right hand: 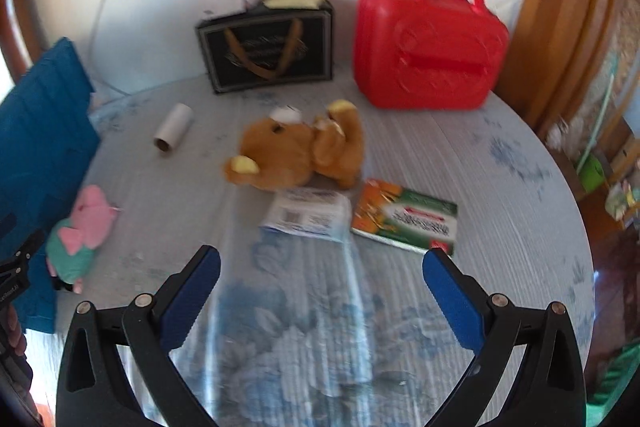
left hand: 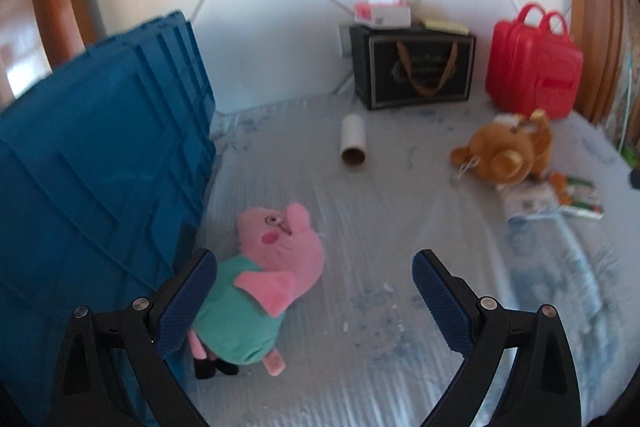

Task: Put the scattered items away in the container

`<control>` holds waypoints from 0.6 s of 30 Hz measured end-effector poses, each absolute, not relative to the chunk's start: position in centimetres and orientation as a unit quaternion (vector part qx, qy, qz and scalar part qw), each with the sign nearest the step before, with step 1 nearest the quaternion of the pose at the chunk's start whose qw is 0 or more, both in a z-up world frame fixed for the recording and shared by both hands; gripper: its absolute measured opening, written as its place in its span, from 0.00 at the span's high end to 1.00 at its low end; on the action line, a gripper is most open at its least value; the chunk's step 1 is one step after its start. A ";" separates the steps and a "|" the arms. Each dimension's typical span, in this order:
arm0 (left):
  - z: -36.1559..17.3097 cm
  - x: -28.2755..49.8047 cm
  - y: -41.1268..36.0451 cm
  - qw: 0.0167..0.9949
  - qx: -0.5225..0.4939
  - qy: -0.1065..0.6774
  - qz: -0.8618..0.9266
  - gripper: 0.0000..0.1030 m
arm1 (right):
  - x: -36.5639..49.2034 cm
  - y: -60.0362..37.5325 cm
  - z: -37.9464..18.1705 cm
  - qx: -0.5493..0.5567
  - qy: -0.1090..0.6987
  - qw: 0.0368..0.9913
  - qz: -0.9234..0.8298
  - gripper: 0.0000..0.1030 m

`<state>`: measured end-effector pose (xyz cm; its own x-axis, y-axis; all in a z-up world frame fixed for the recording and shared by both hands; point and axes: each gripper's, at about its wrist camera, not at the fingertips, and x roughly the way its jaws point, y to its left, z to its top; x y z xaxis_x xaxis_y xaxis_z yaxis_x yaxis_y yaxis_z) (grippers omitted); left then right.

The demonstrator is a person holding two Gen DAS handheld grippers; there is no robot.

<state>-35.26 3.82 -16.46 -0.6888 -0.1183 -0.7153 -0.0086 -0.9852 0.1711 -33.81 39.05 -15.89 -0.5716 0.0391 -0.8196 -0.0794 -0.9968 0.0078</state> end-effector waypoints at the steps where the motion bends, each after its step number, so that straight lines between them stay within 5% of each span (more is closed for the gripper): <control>1: -17.5 -35.8 3.7 0.035 0.399 -0.084 -0.912 0.04 | -33.9 39.8 -16.7 -0.467 0.025 0.039 0.883 0.00; 18: -26.4 -43.9 -0.8 0.099 0.476 -0.108 -0.867 0.03 | -37.8 47.3 -23.7 -0.525 0.054 0.095 0.844 0.00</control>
